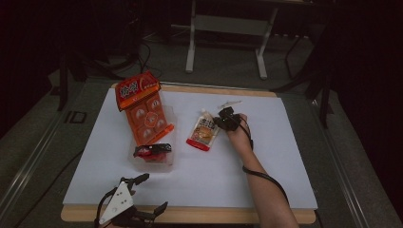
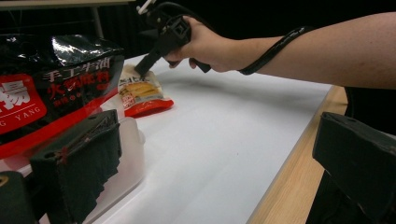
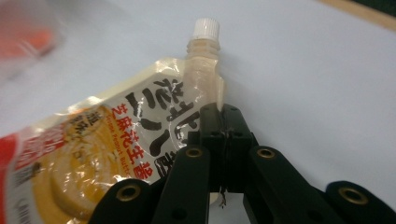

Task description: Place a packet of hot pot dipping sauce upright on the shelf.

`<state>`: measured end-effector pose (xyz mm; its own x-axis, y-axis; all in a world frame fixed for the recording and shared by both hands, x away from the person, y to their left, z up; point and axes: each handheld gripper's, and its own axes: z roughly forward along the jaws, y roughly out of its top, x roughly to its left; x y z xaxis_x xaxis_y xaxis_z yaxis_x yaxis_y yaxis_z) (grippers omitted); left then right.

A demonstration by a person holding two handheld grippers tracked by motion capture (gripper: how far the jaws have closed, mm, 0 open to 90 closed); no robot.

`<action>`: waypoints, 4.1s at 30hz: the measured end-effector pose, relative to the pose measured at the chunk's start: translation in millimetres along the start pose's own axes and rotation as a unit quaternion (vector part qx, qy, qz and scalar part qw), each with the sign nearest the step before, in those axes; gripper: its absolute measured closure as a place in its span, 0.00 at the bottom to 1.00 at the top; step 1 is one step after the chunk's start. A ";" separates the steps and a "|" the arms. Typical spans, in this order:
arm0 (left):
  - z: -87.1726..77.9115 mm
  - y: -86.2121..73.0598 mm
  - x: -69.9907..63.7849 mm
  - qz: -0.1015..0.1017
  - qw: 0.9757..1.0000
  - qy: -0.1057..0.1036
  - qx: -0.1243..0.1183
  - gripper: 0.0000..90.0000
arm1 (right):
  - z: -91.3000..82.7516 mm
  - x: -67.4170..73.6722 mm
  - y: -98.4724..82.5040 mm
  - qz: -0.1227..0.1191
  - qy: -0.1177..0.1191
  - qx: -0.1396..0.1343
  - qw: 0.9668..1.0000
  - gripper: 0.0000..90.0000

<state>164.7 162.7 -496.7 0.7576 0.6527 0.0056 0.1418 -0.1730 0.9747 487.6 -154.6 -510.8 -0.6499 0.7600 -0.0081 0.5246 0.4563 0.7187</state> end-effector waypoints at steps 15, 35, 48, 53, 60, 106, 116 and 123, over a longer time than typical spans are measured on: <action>1.2 3.5 6.0 -0.006 1.000 -0.005 -0.006 0.03 | -66.0 30.6 18.3 -0.037 0.057 -0.089 0.994 1.00; -0.6 20.4 11.3 -0.045 0.999 -0.030 -0.002 0.03 | -105.9 82.6 23.6 -0.111 0.116 -0.122 0.979 1.00; 8.9 46.5 20.8 -0.050 0.998 -0.042 0.004 0.05 | -153.2 91.1 7.9 -0.131 0.160 -0.144 0.968 1.00; 17.6 60.6 28.1 -0.043 0.998 -0.045 0.000 0.07 | -173.7 101.8 1.2 -0.149 0.179 -0.151 0.961 1.00; 29.4 71.5 31.0 -0.023 0.998 -0.060 0.012 0.14 | -193.9 115.6 -4.2 -0.161 0.209 -0.165 0.951 1.00; 60.4 124.0 40.9 0.042 0.990 -0.136 0.008 0.98 | -223.9 130.6 -5.0 -0.159 0.246 -0.212 0.933 0.72; 53.1 149.5 61.8 0.046 0.993 -0.103 -0.025 0.98 | -229.9 112.4 -10.5 -0.133 0.223 -0.221 0.940 0.27; 49.2 167.5 81.7 0.061 0.995 -0.070 -0.046 0.98 | -228.4 107.1 -16.1 -0.126 0.242 -0.222 0.936 0.14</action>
<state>281.7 150.7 -344.0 0.8482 0.5202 0.0998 -0.0106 -0.1717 0.9851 284.0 -186.3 -364.4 -0.9516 0.3063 0.0233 0.1114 0.2735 0.9554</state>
